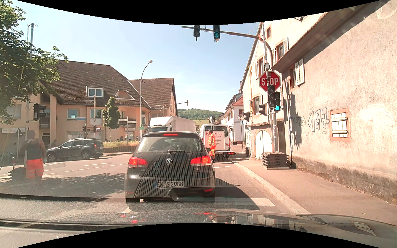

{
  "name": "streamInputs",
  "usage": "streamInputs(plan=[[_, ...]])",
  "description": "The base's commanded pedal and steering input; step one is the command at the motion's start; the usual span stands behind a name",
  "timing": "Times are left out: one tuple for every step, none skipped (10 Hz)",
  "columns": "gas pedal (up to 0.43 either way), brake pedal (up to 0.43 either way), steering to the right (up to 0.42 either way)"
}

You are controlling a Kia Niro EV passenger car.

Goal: Follow the waypoints while adhering to traffic rules and regulations

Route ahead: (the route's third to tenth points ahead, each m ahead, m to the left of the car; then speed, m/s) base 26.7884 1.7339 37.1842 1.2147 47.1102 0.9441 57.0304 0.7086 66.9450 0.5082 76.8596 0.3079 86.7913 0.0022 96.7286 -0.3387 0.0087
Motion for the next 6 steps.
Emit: streamInputs(plan=[[0.0,0.238,-0.002],[0.0,0.238,-0.001],[0.0,0.238,-0.001],[0.0,0.238,-0.001],[0.0,0.238,-0.001],[0.0,0.238,-0.001]])
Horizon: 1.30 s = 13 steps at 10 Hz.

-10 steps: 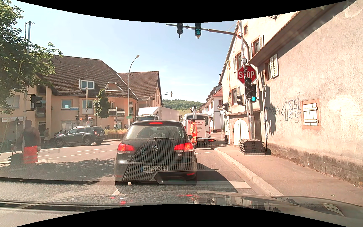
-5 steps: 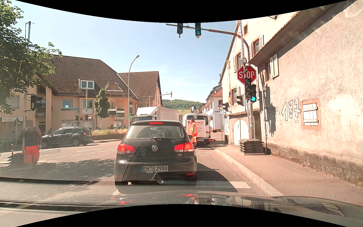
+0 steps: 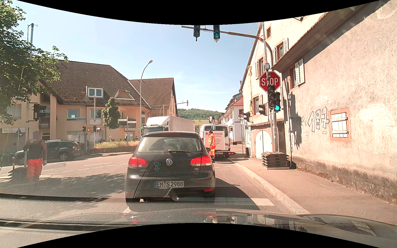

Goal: Follow the waypoints while adhering to traffic rules and regulations

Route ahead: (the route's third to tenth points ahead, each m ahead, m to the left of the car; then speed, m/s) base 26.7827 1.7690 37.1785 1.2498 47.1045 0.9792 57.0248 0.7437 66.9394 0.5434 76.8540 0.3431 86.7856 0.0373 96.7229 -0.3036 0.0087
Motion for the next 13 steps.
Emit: streamInputs(plan=[[0.0,0.238,-0.001],[0.0,0.238,-0.001],[0.0,0.238,-0.001],[0.0,0.238,-0.001],[0.0,0.238,-0.001],[0.0,0.238,-0.001],[0.0,0.238,-0.001],[0.0,0.238,-0.001],[0.0,0.238,-0.001],[0.0,0.238,-0.002],[0.0,0.244,-0.003],[0.0,0.238,-0.004],[0.0,0.238,-0.005]])
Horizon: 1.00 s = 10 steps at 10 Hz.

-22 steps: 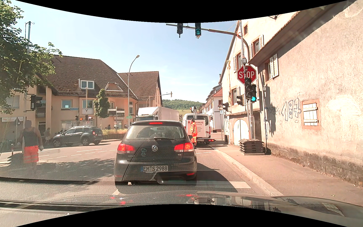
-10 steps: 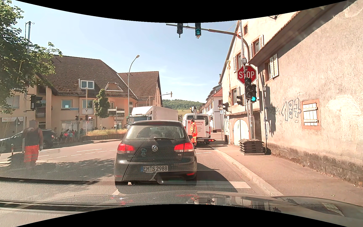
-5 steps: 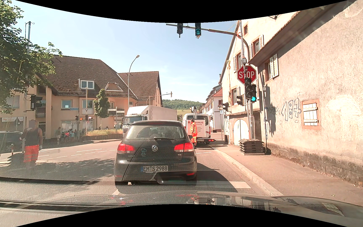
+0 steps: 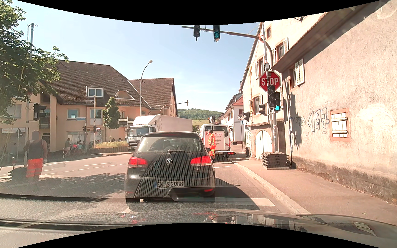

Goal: Follow the waypoints while adhering to traffic rules and regulations

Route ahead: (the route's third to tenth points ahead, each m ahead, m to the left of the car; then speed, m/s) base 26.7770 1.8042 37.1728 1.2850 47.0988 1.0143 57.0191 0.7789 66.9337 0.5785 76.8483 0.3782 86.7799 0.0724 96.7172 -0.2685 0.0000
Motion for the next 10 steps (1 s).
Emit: streamInputs(plan=[[0.0,0.238,-0.005],[0.0,0.238,-0.005],[0.0,0.244,-0.005],[0.0,0.244,-0.005],[0.0,0.244,-0.005],[0.0,0.244,-0.005],[0.0,0.244,-0.005],[0.0,0.244,-0.005],[0.0,0.244,-0.005],[0.0,0.244,-0.005]])
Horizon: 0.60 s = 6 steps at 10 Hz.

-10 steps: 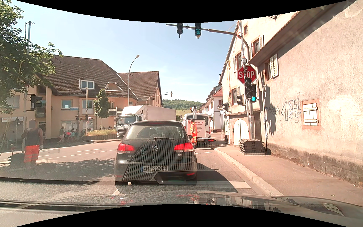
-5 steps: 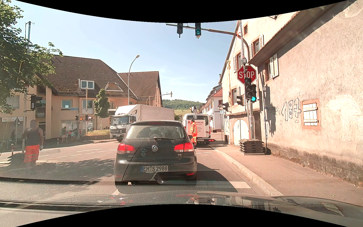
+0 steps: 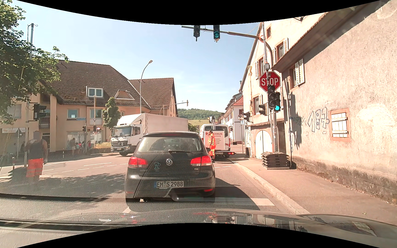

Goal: Follow the waypoints while adhering to traffic rules and regulations

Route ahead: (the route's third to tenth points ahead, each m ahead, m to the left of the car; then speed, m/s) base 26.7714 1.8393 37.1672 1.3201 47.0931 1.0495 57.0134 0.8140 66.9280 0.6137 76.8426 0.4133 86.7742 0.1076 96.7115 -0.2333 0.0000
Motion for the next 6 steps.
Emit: streamInputs(plan=[[0.0,0.25,-0.005],[0.0,0.244,-0.005],[0.0,0.244,-0.005],[0.0,0.244,-0.005],[0.0,0.25,-0.005],[0.0,0.244,-0.005]])
